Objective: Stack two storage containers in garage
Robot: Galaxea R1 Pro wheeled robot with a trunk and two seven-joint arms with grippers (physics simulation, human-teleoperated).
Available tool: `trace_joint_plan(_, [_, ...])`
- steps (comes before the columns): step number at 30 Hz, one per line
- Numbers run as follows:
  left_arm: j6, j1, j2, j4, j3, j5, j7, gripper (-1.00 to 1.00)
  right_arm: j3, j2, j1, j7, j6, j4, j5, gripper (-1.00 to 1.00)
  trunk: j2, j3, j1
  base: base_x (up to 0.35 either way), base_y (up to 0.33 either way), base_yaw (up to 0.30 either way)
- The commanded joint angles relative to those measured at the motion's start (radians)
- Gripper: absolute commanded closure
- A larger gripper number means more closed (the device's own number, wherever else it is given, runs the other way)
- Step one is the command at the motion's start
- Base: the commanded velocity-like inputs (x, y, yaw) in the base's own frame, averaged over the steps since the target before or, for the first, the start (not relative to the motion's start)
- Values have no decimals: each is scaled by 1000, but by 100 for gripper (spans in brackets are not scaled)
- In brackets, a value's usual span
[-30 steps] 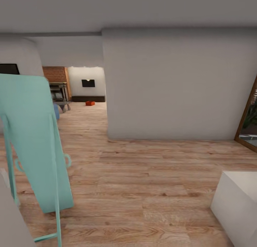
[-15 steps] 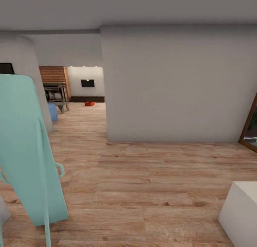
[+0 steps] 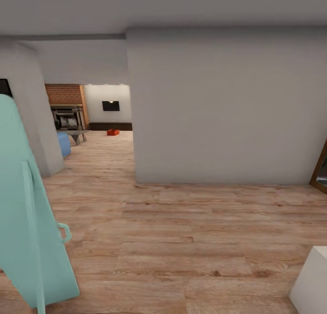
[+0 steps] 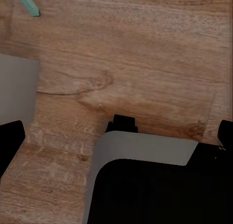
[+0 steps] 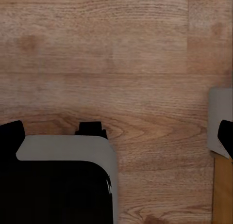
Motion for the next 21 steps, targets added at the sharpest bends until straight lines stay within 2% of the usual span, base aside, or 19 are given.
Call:
trace_joint_plan(1, [-3,-1,0,1,-8,9,2,-100,8,0,-1,-1,-5,3,-8,-100,-1,-1,1,324,0,0])
trace_joint_plan(21, [-9,-1,0,1,-8,9,2,-100,8,0,-1,-1,-1,3,-11,-100,-1,-1,1,324,0,0])
